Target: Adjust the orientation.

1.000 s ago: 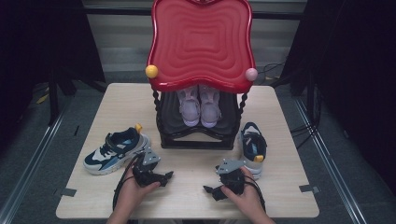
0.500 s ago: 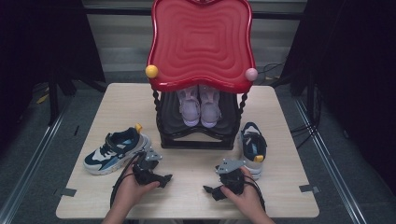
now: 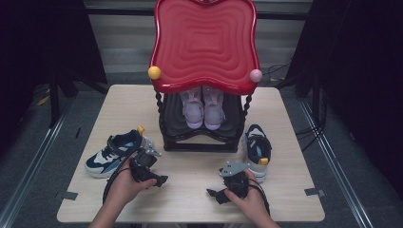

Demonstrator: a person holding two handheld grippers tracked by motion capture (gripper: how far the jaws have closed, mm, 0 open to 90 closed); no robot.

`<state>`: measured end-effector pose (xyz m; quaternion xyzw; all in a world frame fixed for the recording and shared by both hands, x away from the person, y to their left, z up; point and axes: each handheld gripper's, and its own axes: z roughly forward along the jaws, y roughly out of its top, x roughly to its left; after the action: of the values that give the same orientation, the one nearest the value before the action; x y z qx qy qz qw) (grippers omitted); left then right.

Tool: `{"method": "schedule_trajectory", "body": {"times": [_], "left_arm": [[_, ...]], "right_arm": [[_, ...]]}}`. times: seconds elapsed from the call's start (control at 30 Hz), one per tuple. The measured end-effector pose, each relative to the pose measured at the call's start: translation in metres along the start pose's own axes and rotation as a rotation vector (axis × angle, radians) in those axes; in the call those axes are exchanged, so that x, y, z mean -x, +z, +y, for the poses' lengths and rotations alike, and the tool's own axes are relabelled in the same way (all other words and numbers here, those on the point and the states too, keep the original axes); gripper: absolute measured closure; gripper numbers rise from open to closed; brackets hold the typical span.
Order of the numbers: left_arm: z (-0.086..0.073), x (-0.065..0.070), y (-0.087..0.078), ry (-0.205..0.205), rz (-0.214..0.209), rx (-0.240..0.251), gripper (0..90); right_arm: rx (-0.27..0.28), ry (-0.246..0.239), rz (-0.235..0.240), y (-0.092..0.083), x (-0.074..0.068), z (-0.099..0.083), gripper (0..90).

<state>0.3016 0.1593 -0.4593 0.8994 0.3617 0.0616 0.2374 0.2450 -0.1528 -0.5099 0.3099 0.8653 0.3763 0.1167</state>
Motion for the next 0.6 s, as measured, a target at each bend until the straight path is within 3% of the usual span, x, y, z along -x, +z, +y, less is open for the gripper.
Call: {"method": "schedule_trajectory", "body": {"times": [0.2, 0.4, 0.6], "left_arm": [[0.007, -0.009, -0.012, -0.005, 0.002, -0.055, 22.6], [0.012, -0.016, -0.021, -0.038, 0.005, -0.116, 26.9], [0.02, -0.021, -0.032, -0.05, 0.018, -0.133, 29.2]], "right_arm": [[0.0, 0.0, 0.0, 0.0, 0.0, 0.0, 13.3], [0.0, 0.001, 0.001, 0.0, 0.0, 0.0, 13.3], [0.0, 0.0, 0.0, 0.0, 0.0, 0.0, 13.3]]}}
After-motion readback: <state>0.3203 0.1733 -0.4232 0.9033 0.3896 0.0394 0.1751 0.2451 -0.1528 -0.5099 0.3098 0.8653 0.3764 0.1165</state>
